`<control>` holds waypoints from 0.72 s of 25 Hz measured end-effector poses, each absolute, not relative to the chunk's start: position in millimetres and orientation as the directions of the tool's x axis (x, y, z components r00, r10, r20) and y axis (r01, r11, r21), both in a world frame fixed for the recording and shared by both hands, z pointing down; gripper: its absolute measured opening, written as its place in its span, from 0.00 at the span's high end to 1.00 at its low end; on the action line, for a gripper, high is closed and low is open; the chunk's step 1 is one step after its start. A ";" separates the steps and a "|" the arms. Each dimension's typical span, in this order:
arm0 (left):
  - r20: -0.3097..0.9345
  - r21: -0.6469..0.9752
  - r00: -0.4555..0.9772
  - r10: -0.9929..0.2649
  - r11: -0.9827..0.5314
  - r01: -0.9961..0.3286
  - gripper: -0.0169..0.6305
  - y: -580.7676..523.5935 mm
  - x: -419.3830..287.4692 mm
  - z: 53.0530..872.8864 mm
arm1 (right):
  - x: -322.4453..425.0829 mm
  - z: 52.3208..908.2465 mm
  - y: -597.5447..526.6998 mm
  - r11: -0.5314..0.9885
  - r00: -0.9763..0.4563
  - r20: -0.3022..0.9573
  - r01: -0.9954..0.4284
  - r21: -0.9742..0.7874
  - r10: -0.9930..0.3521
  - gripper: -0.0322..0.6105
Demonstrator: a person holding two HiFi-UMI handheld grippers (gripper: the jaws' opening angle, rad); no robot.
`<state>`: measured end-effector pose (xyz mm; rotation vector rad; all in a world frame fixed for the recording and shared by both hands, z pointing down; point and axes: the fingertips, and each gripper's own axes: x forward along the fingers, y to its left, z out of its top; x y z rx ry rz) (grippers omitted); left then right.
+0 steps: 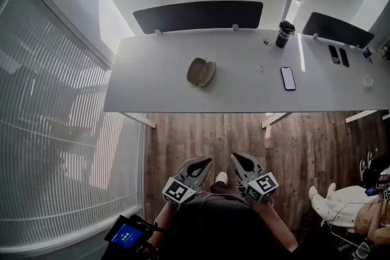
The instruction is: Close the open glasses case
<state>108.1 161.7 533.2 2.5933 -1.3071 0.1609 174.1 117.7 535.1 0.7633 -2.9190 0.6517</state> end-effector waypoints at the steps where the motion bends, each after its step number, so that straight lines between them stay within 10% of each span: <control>1: 0.203 0.155 0.591 -0.781 -0.570 -0.807 0.96 160.4 107.2 533.3 | 173.1 535.4 114.3 0.793 -0.882 0.153 -0.469 -0.388 -0.446 0.94; 18: 0.213 0.156 0.541 -0.814 -0.518 -0.841 0.96 104.3 76.4 538.6 | 141.4 555.1 75.9 0.799 -0.893 0.174 -0.448 -0.400 -0.414 0.94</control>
